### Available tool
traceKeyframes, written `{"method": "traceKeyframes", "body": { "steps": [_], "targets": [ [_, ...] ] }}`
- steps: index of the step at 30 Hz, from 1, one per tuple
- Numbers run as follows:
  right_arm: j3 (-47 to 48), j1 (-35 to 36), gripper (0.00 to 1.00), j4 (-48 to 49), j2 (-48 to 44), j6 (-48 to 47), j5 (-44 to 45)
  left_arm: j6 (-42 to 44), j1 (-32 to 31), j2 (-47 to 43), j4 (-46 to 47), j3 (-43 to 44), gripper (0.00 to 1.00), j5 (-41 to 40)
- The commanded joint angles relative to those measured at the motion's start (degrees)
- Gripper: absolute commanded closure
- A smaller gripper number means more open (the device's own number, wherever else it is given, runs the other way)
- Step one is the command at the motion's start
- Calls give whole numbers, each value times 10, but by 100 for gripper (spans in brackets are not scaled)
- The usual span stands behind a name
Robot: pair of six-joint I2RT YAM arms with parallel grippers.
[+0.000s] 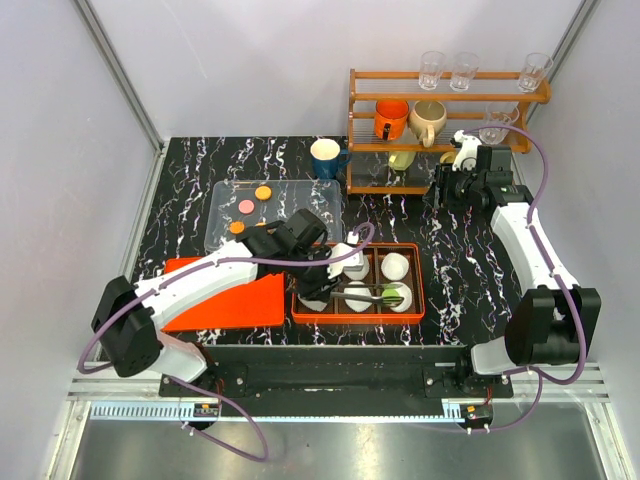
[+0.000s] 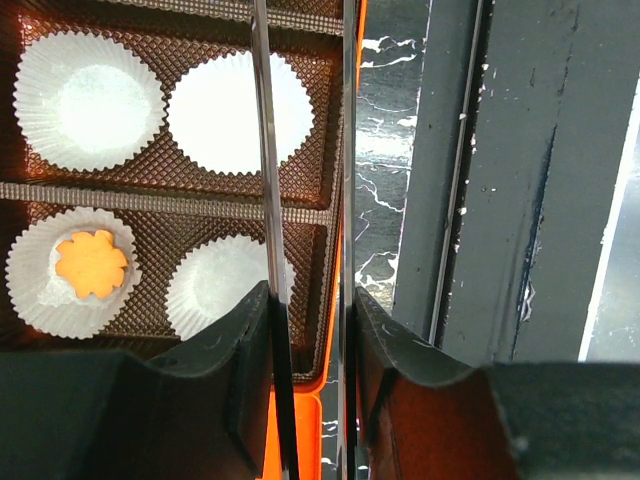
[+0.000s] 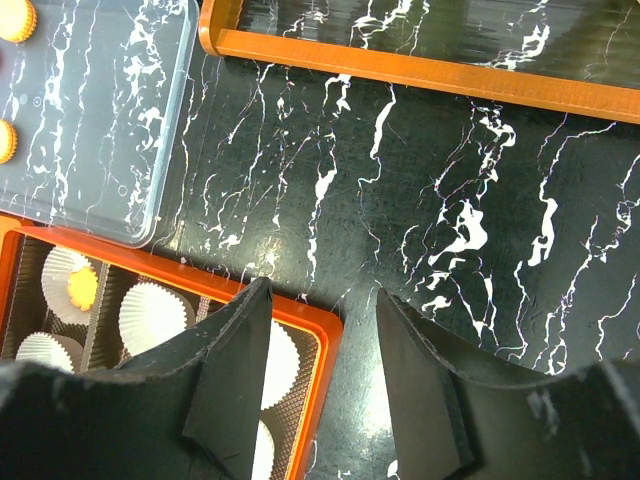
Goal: Pack the cookies
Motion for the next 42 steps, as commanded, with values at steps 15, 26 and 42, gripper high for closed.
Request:
{"method": "traceKeyframes", "body": {
  "steps": [15, 26, 42],
  "targets": [
    [3, -3, 46, 17, -13, 1, -15, 7, -16, 71, 69, 55, 77, -4],
    [1, -2, 46, 17, -13, 0, -21, 6, -16, 91, 77, 55, 72, -5],
    [-4, -3, 46, 18, -15, 0, -27, 2, -16, 87, 91, 48, 59, -17]
  ]
}}
